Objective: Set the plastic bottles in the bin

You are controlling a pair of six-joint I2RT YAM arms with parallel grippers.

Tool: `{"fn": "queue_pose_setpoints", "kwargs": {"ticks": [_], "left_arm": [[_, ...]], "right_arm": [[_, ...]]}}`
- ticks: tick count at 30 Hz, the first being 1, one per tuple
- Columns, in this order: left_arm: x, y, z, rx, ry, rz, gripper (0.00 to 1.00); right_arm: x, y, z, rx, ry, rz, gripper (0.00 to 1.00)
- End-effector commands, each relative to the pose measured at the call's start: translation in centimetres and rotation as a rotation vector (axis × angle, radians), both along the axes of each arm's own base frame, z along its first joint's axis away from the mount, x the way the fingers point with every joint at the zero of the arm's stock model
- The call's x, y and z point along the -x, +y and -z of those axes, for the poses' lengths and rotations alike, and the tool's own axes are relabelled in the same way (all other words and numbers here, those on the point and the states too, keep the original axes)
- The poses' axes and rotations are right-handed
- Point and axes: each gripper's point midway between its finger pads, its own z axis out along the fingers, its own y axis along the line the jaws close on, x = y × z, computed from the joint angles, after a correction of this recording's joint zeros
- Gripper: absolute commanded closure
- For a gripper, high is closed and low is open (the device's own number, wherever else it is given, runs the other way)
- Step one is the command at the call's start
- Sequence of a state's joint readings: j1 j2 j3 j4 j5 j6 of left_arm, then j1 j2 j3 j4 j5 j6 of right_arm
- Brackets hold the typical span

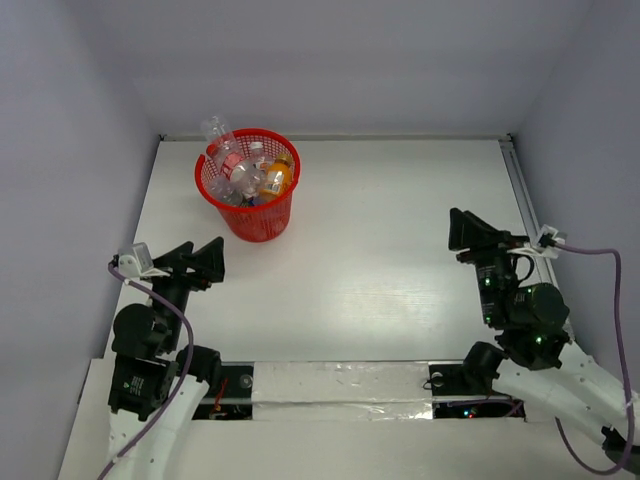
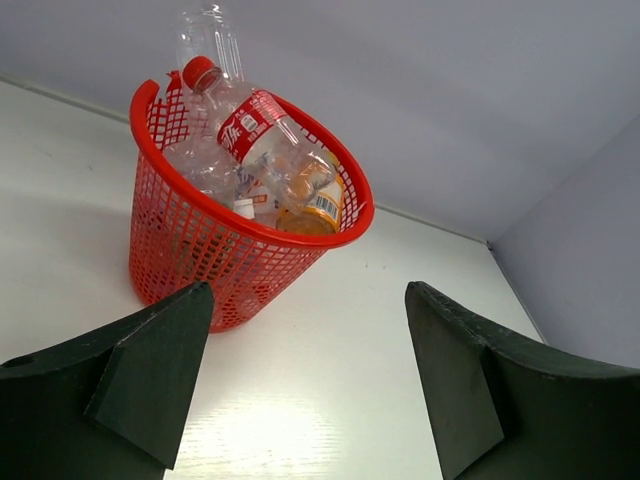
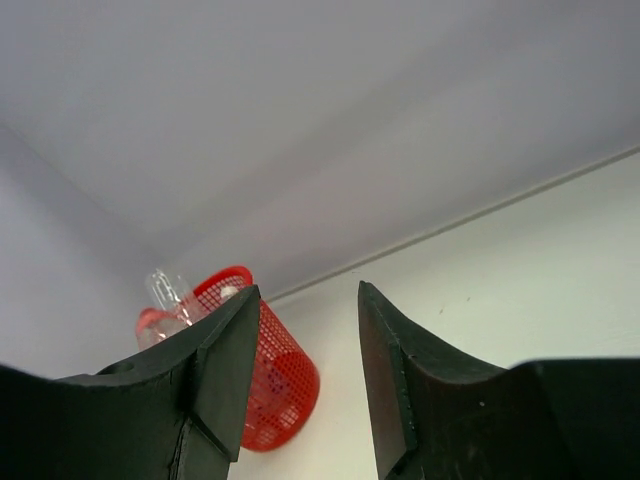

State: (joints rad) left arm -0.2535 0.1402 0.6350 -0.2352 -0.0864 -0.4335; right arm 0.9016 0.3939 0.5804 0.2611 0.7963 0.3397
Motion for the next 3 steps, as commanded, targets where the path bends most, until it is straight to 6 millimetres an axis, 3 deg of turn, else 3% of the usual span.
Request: {"fn": "queue_pose_setpoints", "kwargs": {"ticks": [1, 3], "left_arm": [[-0.46, -0.2, -0.8, -0.01, -0.027, 0.006, 0.26], [-0.43, -0.15, -0.89, -0.011, -0.027, 0.004, 0.26]], "right_arm": [[0.02, 0.4, -1.37, -0.003, -0.022, -0.017, 0.51], [-0.06, 0.57, -1.41, 0.0, -0.02, -0.02, 0.51]]}}
